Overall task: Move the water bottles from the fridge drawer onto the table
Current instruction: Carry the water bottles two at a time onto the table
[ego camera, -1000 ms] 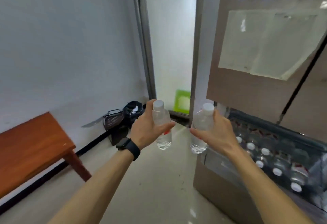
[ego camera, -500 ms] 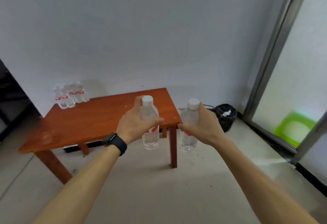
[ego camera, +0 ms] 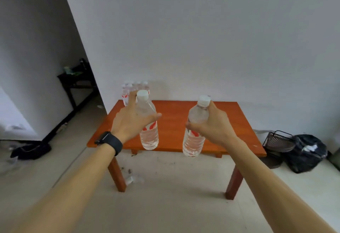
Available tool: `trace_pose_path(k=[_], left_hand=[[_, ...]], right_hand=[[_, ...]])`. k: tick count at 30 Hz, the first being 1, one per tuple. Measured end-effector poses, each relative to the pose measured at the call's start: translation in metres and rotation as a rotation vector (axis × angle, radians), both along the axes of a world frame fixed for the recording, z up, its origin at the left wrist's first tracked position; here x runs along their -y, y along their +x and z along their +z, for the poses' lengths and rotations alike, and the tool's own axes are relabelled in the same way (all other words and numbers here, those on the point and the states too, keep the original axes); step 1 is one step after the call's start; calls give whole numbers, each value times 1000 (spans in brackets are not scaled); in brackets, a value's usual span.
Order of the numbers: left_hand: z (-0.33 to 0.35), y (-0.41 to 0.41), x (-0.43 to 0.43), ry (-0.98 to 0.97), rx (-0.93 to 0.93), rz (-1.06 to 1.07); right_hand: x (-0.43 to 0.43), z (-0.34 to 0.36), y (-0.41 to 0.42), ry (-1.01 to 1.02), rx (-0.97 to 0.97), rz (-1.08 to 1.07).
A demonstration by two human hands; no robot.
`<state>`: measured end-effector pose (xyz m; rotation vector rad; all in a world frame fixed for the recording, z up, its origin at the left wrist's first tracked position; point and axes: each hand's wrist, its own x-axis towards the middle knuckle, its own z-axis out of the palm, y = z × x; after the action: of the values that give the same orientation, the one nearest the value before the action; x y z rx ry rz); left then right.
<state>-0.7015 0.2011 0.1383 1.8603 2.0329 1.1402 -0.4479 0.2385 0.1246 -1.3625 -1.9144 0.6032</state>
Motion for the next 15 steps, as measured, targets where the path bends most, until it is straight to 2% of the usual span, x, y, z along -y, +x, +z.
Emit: trace_pose_path(k=[3,15], left_hand=[[-10,-40,-29,-8,63,25],[-53,-163,-214,-155,47,79]], right_hand=[[-37,-8,-39,-28,-1,19],[-239,-57,-168,-120,33,109]])
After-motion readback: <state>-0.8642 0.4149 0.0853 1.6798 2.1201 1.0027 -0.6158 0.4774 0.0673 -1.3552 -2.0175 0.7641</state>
